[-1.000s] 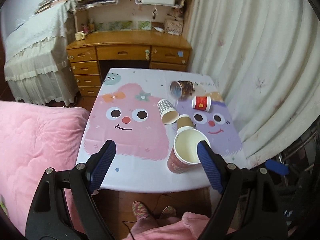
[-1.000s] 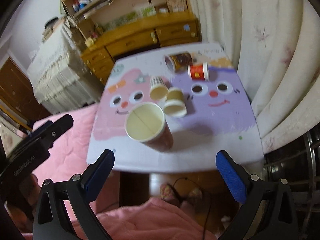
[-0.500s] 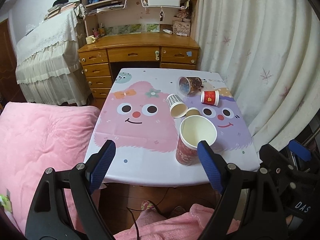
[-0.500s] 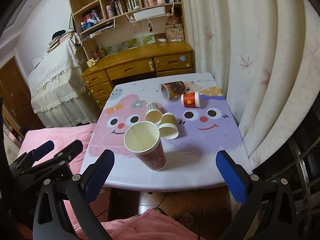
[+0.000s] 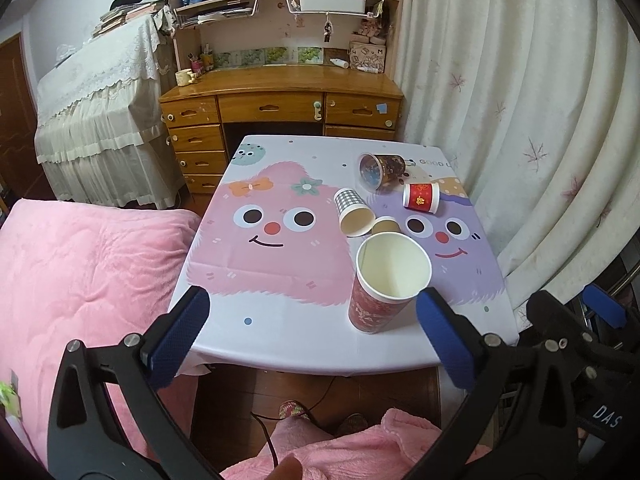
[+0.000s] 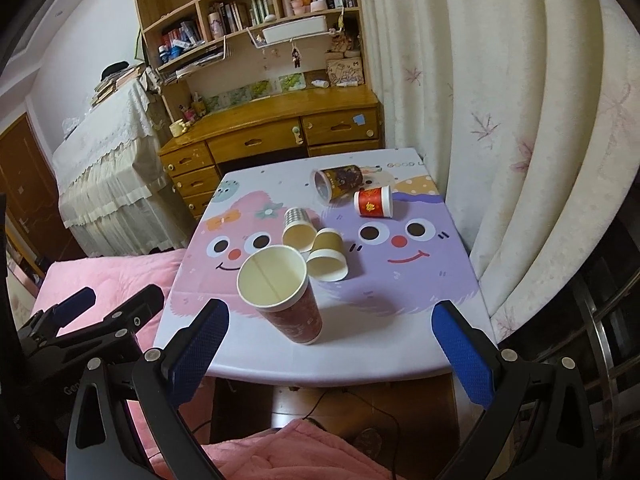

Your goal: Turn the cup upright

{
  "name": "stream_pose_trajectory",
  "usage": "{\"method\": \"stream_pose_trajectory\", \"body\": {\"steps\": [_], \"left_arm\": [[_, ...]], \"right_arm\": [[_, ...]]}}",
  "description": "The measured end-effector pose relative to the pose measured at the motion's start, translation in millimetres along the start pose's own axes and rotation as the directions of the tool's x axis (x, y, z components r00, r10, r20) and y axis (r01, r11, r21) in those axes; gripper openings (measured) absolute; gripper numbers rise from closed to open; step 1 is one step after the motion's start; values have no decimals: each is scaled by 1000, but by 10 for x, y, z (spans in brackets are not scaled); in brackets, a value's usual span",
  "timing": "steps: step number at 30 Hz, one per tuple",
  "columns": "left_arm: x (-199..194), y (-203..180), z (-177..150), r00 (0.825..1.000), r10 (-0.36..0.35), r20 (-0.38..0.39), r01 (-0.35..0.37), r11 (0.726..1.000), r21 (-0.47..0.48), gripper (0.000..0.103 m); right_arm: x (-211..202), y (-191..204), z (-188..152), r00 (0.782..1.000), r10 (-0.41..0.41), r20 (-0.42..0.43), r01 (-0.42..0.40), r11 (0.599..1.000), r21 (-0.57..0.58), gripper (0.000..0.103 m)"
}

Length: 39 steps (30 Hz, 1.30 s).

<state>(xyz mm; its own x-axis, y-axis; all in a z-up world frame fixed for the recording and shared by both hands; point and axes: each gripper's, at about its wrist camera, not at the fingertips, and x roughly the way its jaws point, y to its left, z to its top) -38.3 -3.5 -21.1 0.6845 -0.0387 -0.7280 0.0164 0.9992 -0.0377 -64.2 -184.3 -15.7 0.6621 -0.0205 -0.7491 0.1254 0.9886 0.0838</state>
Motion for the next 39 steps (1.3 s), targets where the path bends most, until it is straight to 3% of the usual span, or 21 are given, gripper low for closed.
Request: {"method": "stream_pose_trajectory", "body": {"steps": [39], "left_arm": [[87,-11,4,1000,2,-9,-2,1000,9,102]], "right_arm": [[175,-38,11,999,16,-46,-16,1000,4,102]]}}
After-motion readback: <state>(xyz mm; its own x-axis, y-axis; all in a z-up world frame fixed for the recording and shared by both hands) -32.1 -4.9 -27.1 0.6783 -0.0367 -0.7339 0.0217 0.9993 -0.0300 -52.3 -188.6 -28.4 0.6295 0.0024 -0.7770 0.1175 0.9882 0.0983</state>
